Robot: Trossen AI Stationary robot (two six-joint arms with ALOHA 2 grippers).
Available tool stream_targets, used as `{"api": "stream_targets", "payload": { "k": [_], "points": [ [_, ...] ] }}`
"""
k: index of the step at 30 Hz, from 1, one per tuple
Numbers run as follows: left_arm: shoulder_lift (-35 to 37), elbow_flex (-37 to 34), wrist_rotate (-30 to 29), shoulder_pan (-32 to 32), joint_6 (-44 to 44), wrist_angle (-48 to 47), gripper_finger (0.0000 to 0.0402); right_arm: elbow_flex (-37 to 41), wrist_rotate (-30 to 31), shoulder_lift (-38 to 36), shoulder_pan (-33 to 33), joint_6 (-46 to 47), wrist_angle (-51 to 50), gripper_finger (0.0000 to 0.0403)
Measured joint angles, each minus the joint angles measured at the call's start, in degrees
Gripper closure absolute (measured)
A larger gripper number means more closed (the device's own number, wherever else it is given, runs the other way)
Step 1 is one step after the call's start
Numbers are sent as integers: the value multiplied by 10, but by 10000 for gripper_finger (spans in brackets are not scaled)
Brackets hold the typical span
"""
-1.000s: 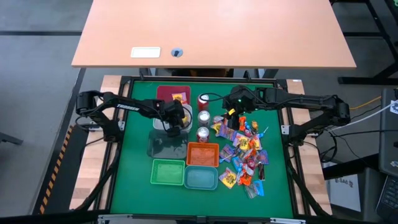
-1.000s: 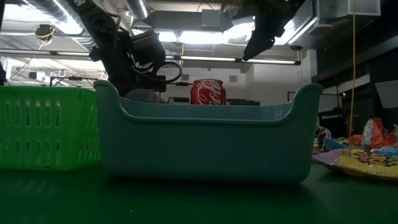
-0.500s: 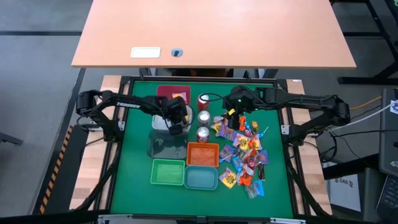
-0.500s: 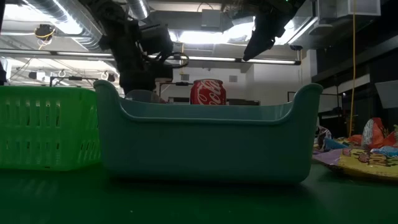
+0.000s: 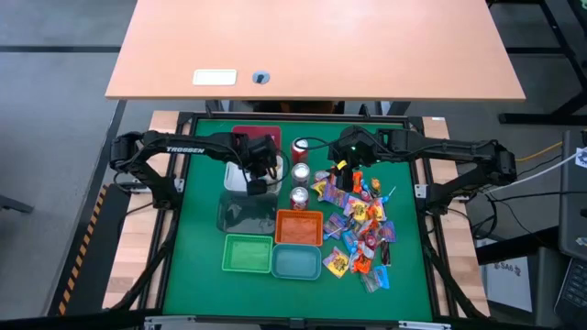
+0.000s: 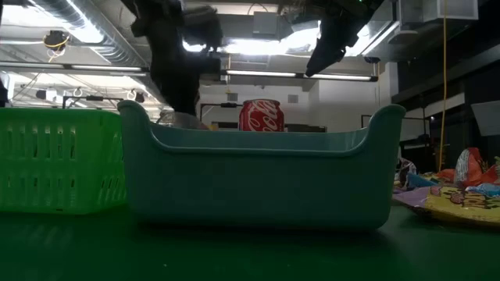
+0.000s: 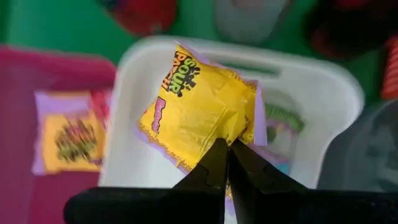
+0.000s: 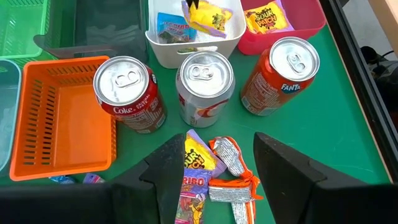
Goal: Sort candy
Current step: Put the yellow candy into the red bin, then put the violet candy into the white bin
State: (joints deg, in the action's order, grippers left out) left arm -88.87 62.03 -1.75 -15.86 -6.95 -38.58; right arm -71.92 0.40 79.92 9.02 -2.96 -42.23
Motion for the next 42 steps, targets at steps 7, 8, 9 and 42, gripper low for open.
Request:
{"api": "stream_targets", "payload": {
  "k": [7, 8, 9, 42],
  "points": [
    [68, 10, -5, -26, -25, -11, 401, 0, 0, 0, 0, 0, -30, 214],
    [76, 10, -5, -35, -25, -11, 401, 0, 0, 0, 0, 0, -36, 214],
    [82, 10, -6, -46, -24, -11, 401, 0, 0, 0, 0, 0, -39, 214],
    [74, -26, -76, -144, 8, 35, 286, 165, -12, 0, 0, 72, 53, 214]
  ]
}}
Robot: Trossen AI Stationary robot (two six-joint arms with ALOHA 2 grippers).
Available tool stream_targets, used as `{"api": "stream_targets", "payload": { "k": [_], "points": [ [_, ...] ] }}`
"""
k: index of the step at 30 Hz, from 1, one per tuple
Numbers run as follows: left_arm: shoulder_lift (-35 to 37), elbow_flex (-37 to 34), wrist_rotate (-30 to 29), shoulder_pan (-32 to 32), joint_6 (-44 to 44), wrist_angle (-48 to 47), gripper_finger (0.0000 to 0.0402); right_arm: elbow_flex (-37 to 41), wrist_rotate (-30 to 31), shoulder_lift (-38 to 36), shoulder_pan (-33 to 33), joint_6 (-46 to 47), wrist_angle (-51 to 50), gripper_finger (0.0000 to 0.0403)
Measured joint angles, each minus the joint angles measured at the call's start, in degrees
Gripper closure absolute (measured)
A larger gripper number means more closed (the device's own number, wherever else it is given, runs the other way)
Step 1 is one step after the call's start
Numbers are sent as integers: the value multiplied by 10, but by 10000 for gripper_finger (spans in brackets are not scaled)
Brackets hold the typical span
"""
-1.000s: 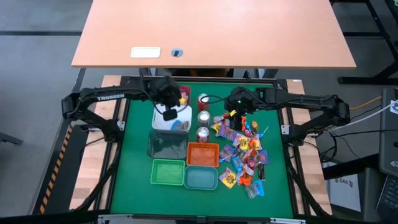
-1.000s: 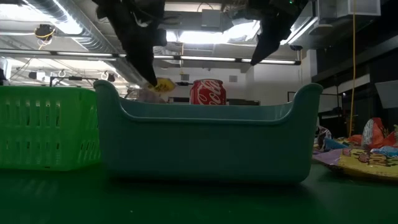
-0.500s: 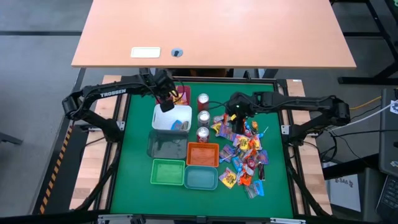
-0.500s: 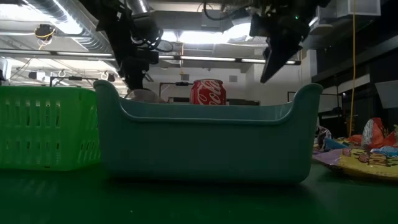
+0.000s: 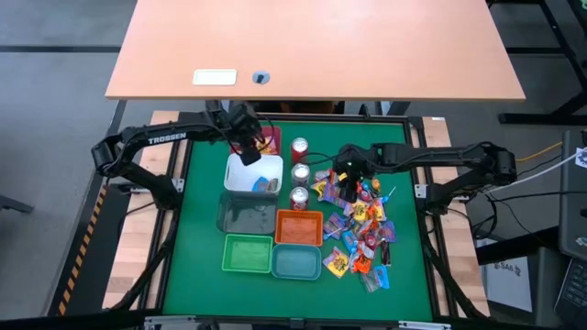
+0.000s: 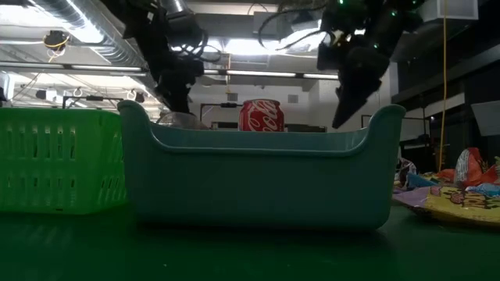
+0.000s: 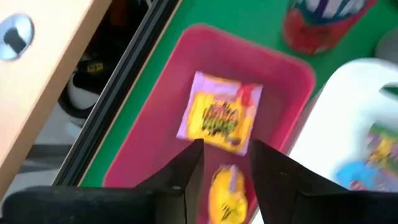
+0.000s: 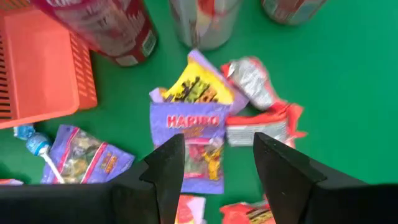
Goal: Sort candy
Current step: Put the violet candy into the white bin
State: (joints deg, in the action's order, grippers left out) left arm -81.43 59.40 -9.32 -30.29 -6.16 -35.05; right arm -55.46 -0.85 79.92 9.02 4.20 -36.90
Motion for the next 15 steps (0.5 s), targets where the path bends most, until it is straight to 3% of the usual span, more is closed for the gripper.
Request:
{"api": "stream_targets", "payload": {
  "k": [6, 15],
  "points": [
    [0, 0, 0, 34, 11, 33, 285, 58, -3, 0, 0, 7, 14, 214],
    [0, 0, 0, 72, 12, 60, 285, 170, 1, 0, 0, 7, 168, 214]
  ]
}}
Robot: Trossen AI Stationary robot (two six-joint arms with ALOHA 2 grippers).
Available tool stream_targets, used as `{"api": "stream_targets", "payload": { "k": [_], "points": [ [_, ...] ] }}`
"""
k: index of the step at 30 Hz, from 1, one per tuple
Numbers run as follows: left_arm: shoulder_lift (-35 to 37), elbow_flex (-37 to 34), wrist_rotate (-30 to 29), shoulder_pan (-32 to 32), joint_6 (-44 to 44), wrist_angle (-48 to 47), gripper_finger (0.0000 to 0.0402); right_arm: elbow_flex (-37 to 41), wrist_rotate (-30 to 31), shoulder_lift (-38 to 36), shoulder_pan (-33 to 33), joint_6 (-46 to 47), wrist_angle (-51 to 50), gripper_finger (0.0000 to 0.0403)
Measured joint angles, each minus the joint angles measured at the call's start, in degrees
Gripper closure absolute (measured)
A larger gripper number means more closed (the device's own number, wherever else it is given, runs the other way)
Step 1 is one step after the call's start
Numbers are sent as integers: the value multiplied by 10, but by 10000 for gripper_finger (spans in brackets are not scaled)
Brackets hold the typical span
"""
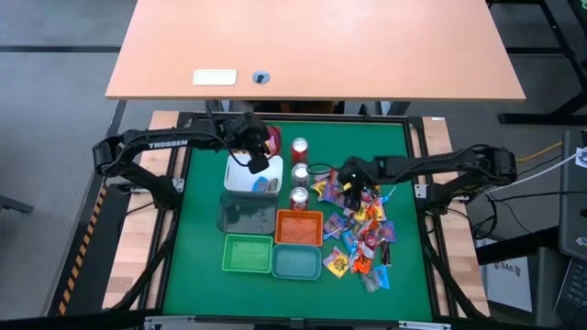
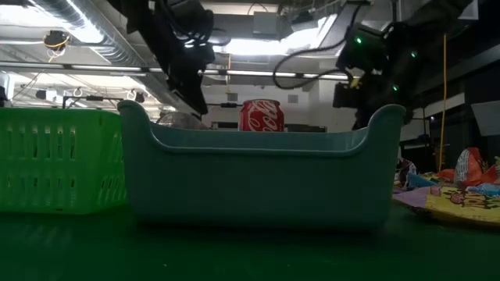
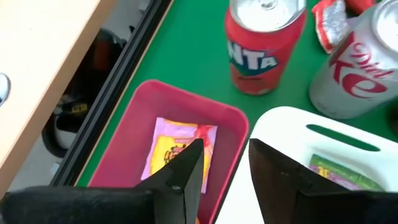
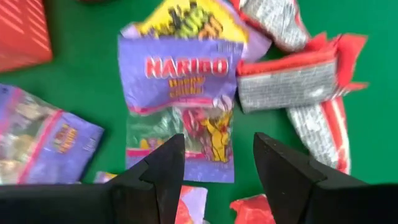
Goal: Sort candy
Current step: Put the violet candy into the white bin
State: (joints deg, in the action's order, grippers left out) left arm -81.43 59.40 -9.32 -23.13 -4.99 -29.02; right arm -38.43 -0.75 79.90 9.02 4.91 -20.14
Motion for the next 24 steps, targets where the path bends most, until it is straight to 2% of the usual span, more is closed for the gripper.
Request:
{"api": "stream_targets", "payload": {
  "k": [10, 18, 21, 24],
  "points": [
    [0, 0, 0, 34, 0, 11, 285, 66, 3, 0, 0, 0, 88, 214],
    [0, 0, 0, 56, 1, 52, 285, 76, 3, 35, 0, -4, 116, 217],
    [0, 0, 0, 61, 1, 60, 285, 76, 4, 48, 0, -4, 126, 236],
    [0, 0, 0, 65, 1, 63, 285, 76, 6, 50, 0, -6, 135, 272]
  ]
}}
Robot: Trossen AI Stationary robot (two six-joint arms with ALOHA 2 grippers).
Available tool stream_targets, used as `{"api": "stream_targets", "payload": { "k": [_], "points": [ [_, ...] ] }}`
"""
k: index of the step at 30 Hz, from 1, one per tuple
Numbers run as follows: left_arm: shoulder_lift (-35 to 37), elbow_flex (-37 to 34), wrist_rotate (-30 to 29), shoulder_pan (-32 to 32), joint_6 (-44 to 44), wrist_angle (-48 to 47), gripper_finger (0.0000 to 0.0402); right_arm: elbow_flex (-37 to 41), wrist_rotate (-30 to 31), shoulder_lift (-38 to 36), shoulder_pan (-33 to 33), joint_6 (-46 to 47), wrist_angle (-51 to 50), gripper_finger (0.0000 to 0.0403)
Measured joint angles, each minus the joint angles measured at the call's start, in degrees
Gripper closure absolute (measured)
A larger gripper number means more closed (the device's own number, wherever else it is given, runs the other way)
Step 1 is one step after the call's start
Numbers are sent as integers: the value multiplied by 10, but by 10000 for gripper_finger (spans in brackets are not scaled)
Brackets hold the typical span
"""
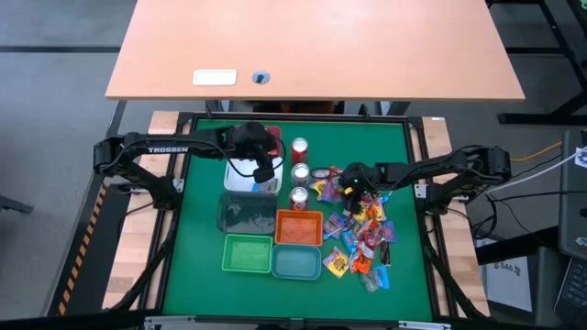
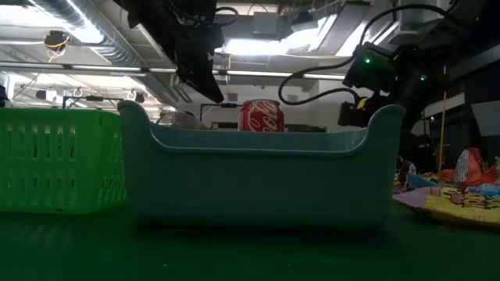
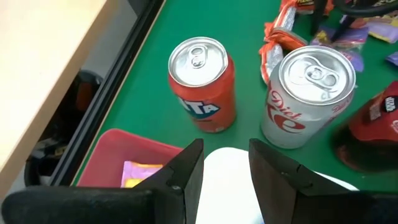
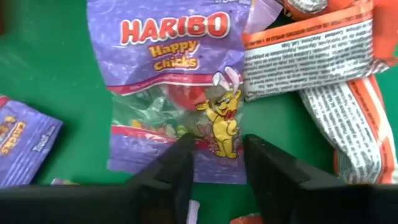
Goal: Sort candy
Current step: Put the violet candy into the white bin
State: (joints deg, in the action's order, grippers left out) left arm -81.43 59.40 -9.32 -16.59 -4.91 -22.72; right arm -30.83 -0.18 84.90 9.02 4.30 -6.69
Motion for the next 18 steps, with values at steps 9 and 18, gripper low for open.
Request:
{"api": "stream_targets", "payload": {
  "k": [9, 18],
  "points": [
    [0, 0, 0, 18, -2, 14, 285, 1, -6, -24, 0, -2, -7, 393],
    [0, 0, 0, 43, -3, 59, 285, -53, -30, -73, 0, -10, -121, 388]
  ]
}}
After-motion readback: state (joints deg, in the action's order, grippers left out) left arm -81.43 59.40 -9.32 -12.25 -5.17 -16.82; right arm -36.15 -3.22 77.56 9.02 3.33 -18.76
